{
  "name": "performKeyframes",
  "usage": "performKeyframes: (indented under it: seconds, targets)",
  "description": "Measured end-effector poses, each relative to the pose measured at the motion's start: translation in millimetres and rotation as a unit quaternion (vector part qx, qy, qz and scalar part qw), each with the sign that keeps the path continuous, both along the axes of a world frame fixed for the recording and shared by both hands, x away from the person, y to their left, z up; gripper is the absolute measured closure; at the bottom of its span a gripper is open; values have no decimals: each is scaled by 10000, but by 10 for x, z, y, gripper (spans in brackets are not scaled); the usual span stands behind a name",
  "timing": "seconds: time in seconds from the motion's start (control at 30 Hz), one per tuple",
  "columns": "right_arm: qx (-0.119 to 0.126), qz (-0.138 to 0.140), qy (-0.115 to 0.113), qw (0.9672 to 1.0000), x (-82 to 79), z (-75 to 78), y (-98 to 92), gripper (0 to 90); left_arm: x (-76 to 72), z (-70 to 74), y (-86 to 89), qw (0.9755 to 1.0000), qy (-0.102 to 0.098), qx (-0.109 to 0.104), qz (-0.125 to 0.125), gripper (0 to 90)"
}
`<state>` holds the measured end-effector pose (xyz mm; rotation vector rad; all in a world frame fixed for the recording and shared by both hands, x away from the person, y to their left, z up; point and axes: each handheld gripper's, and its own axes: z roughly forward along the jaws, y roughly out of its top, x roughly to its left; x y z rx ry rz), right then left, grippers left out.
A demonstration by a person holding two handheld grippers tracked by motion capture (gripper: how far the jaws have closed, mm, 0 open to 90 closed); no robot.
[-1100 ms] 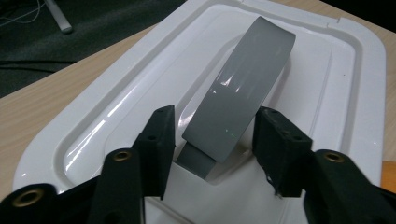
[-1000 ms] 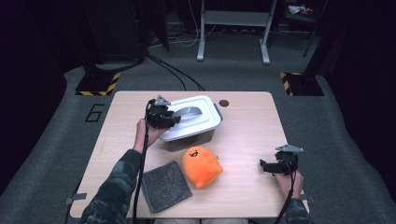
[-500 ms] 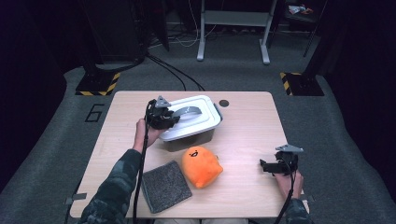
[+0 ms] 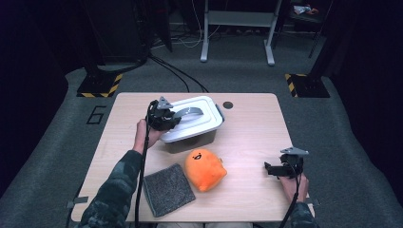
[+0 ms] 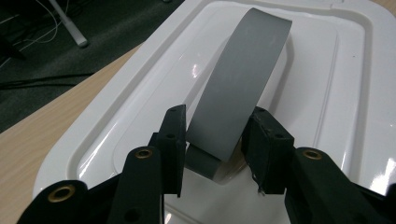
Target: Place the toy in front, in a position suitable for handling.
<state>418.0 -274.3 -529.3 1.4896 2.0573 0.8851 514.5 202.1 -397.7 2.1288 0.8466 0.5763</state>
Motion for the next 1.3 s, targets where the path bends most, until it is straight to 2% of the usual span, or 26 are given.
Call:
performKeyframes:
  seconds: [0.1,0.17,0.43,1.1,1.13,1.3]
  targets:
    - [4,-10,5,10000,-2,0,1,8,8,3,22,10000,43,1,7,607]
    - [2,-6,3,10000,-1,0,1,8,16,-3,30,10000,-12,-22,51,607]
    - [0,-26,3,10000,-1,0,0,8,43,7,103,9999,3,51,125,608]
    - [-13,-40,1,10000,-1,1,-1,8,93,8,279,9993,-18,63,355,609]
    - [-13,-41,1,10000,-1,1,-1,8,94,15,293,9994,18,112,339,609]
    - [-13,-41,3,10000,-1,1,-2,8,100,11,325,9990,-33,118,425,610]
